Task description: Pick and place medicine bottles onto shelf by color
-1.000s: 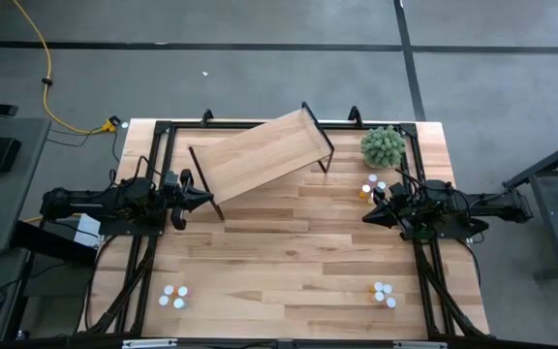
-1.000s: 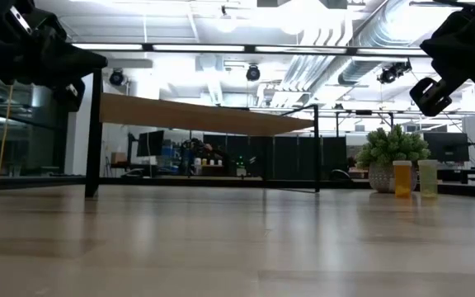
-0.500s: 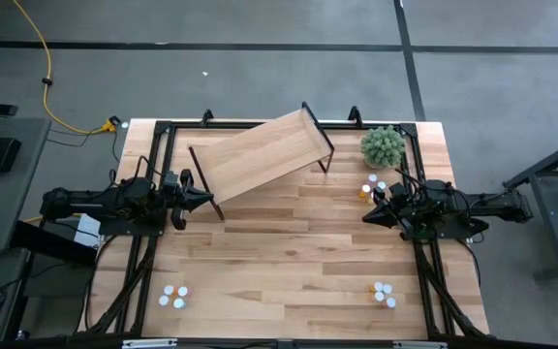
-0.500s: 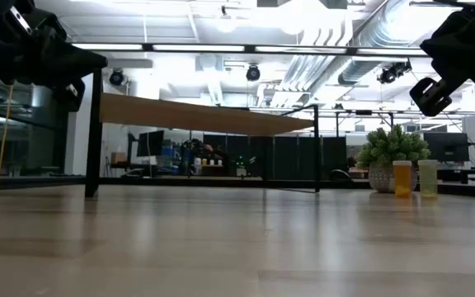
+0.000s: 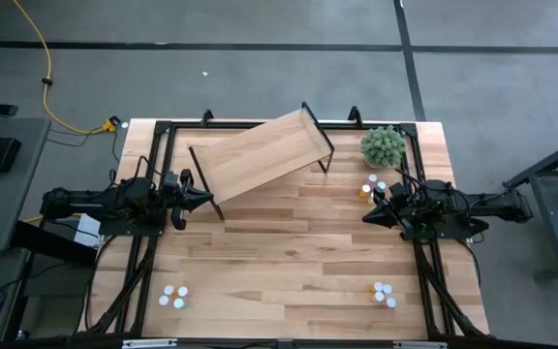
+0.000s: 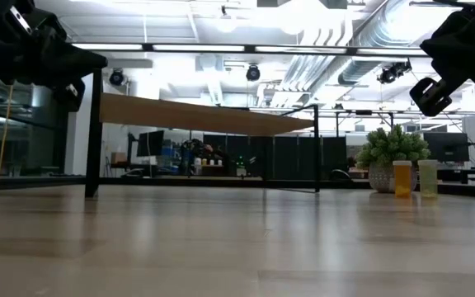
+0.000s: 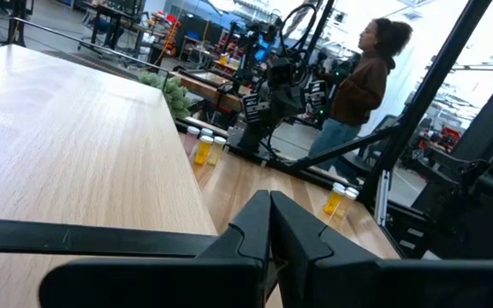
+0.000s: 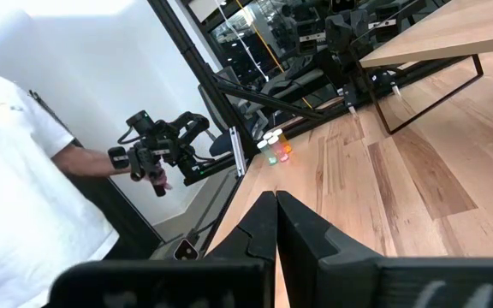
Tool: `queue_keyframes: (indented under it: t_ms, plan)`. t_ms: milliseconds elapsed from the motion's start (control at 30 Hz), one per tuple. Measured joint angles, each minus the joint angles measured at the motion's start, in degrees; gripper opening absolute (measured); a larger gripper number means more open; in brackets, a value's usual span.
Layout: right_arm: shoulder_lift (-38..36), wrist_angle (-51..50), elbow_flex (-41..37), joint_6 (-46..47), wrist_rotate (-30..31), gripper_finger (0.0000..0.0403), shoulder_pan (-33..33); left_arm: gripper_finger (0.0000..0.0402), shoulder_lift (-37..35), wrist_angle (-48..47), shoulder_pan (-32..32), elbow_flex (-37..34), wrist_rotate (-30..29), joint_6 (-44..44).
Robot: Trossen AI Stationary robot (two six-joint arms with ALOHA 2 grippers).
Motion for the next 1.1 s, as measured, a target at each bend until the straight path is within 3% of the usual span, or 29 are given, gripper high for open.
queue_keyframes:
  t_ms: [200, 300, 400, 633, 800, 967, 1100]
  plan:
    - [0.0, 0.0, 0.0, 0.0, 0.0, 0.0000, 0.0, 0.0001, 0.1, 9.0, 0.0, -0.1, -0.5, -2.9]
    - [0.0, 0.0, 0.0, 0.0, 0.0, 0.0000, 0.0, 0.0003, 1.3, 19.3, 0.2, 0.3, -5.6, -9.3]
    - [0.0, 0.0, 0.0, 0.0, 0.0, 0.0000, 0.0, 0.0019, 4.1, 20.2, -0.1, 4.7, -6.1, -11.4]
    - [0.0, 0.0, 0.0, 0.0, 0.0, 0.0000, 0.0, 0.0119, 21.7, -0.4, -0.8, 25.9, 0.0, -7.7]
    - [0.0, 0.0, 0.0, 0.0, 0.0, 0.0000, 0.0, 0.0188, 35.2, -23.3, -3.4, 45.9, 7.5, -2.0]
    - [0.0, 0.0, 0.0, 0.0, 0.0, 0.0000, 0.0, 0.0212, 47.4, -45.2, -10.7, 61.4, 16.3, 0.5]
    - [0.0, 0.0, 0.0, 0.0, 0.0, 0.0000, 0.0, 0.0210, 55.0, -56.8, -20.1, 67.4, 16.4, 0.0]
